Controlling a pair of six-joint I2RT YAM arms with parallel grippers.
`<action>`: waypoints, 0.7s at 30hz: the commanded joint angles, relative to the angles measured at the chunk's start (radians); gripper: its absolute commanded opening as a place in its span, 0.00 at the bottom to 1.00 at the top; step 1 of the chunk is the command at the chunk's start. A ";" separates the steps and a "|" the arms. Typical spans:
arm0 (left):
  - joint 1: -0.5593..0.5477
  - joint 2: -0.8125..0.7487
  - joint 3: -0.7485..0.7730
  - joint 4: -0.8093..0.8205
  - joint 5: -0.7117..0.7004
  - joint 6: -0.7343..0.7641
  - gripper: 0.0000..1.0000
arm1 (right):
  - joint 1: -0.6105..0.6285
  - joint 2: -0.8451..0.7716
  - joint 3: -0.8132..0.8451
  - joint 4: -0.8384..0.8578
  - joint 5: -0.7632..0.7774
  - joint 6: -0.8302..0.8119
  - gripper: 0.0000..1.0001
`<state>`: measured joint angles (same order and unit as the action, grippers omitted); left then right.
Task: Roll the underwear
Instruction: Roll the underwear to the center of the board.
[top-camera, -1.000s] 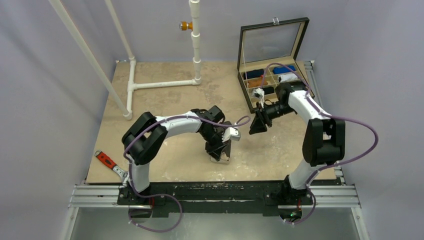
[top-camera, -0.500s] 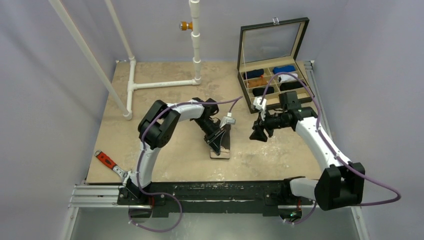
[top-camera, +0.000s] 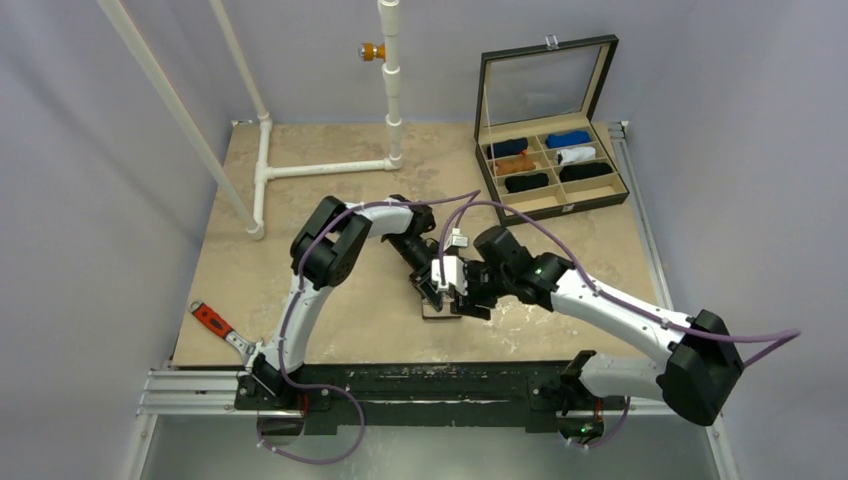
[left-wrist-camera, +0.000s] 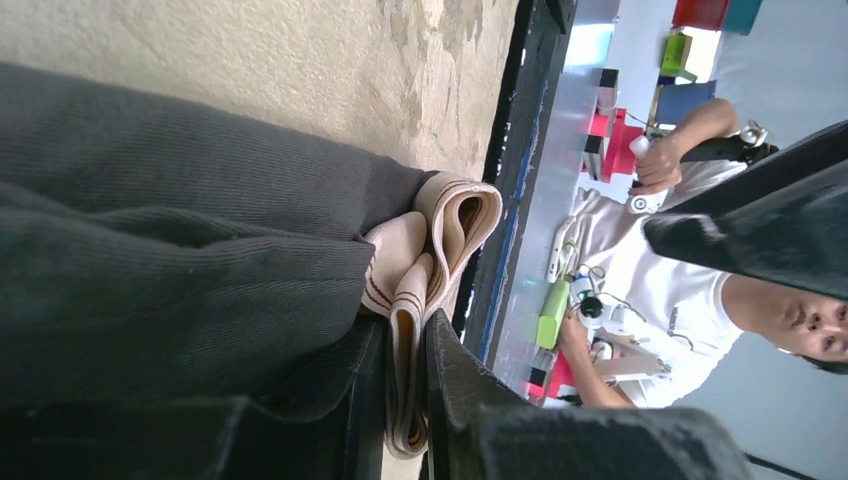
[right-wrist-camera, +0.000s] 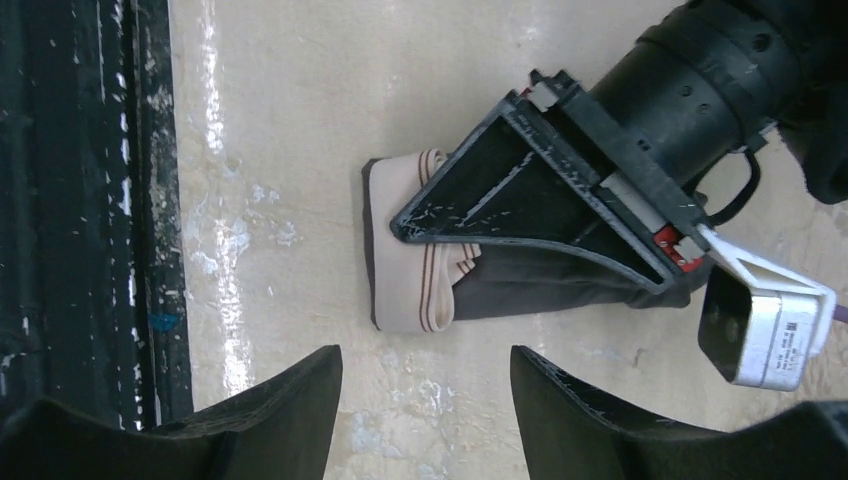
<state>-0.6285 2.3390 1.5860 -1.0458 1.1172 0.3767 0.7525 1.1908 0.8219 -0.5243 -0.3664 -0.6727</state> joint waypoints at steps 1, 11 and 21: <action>0.017 0.022 0.016 -0.009 0.005 -0.018 0.00 | 0.096 0.022 -0.043 0.110 0.169 0.001 0.61; 0.030 0.076 0.034 -0.033 0.020 -0.067 0.00 | 0.245 0.106 -0.111 0.229 0.292 -0.030 0.58; 0.032 0.102 0.052 -0.078 0.037 -0.051 0.00 | 0.309 0.193 -0.120 0.284 0.353 -0.048 0.53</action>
<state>-0.6022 2.4088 1.6131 -1.1084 1.1824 0.3031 1.0454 1.3674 0.7116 -0.3008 -0.0502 -0.7029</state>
